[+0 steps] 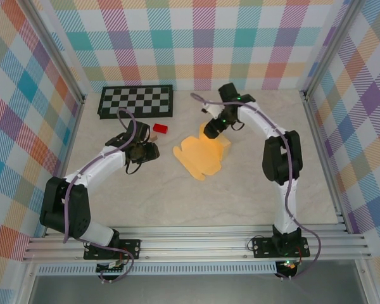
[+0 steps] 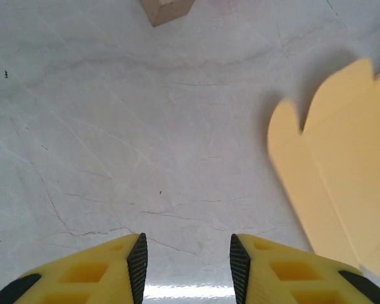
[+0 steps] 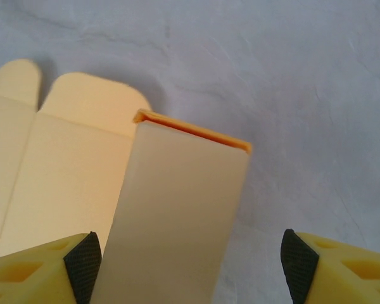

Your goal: Fold the paper box

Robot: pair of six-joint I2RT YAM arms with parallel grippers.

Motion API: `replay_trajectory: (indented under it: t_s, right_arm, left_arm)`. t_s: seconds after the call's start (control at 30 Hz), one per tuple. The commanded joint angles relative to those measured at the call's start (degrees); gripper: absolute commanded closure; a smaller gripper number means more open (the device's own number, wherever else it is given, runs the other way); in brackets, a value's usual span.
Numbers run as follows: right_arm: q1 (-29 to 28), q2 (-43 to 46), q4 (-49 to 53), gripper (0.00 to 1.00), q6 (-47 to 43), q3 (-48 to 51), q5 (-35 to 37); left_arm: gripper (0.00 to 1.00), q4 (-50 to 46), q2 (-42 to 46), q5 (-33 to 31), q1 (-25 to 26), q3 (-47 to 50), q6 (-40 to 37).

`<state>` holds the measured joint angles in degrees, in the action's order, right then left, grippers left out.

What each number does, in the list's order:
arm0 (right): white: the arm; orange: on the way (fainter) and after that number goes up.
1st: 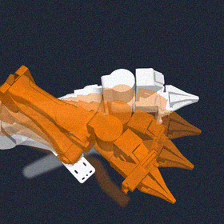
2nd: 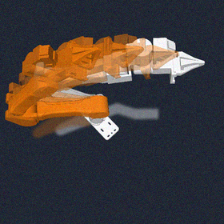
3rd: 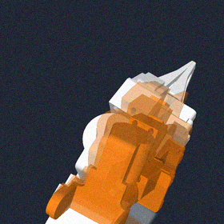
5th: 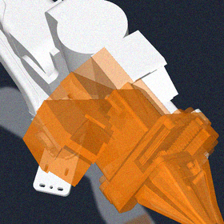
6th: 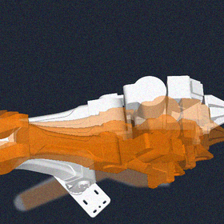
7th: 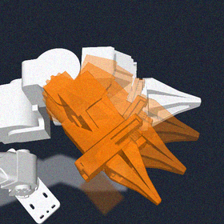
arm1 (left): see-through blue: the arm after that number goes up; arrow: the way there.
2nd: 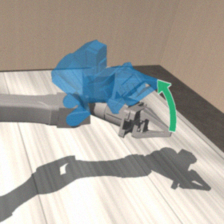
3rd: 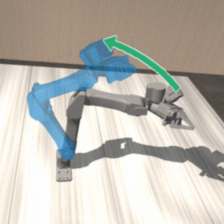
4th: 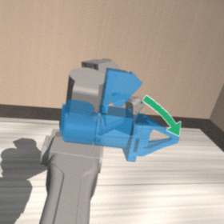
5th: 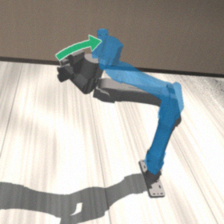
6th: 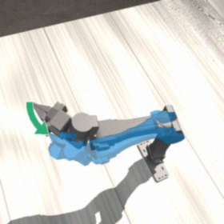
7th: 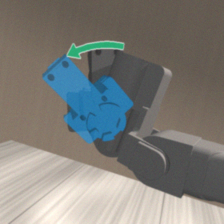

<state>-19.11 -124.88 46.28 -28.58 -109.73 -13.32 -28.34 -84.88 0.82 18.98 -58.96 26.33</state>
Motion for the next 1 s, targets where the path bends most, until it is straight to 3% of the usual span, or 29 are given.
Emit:
replay_trajectory:
  t_s: [0.0, 0.23, 0.4, 0.57, 0.83, 0.97]
  right_arm:
    - [5.7, -2.7, 2.0, 0.23, 9.2, 0.5, -13.4]
    - [12.7, -0.8, -6.6, 0.24, 16.7, 11.0, -17.3]
    - [14.7, 1.6, -9.5, 0.25, 20.3, 16.0, -18.1]
    - [18.9, 2.9, -14.1, 0.32, 31.8, 19.8, -29.1]
    - [19.6, 7.5, -25.2, 0.36, 41.8, 27.9, -33.1]
    - [19.6, 11.9, -35.4, 0.36, 49.4, 34.3, -31.6]
  left_arm:
    - [0.58, 0.6, 1.0, 2.2, -0.6, 0.4, 1.1]
    - [0.52, 3.0, 1.2, 6.7, 0.8, -0.1, 4.5]
    - [0.51, 2.9, -2.9, 6.3, 3.9, -3.9, 5.4]
    - [0.51, 3.7, -6.1, 6.7, 6.0, -6.9, 6.2]
    - [0.47, 8.5, -9.5, 10.7, 8.2, -8.6, 9.9]
    - [0.41, 17.8, -9.3, 12.5, 10.2, -8.5, 14.7]
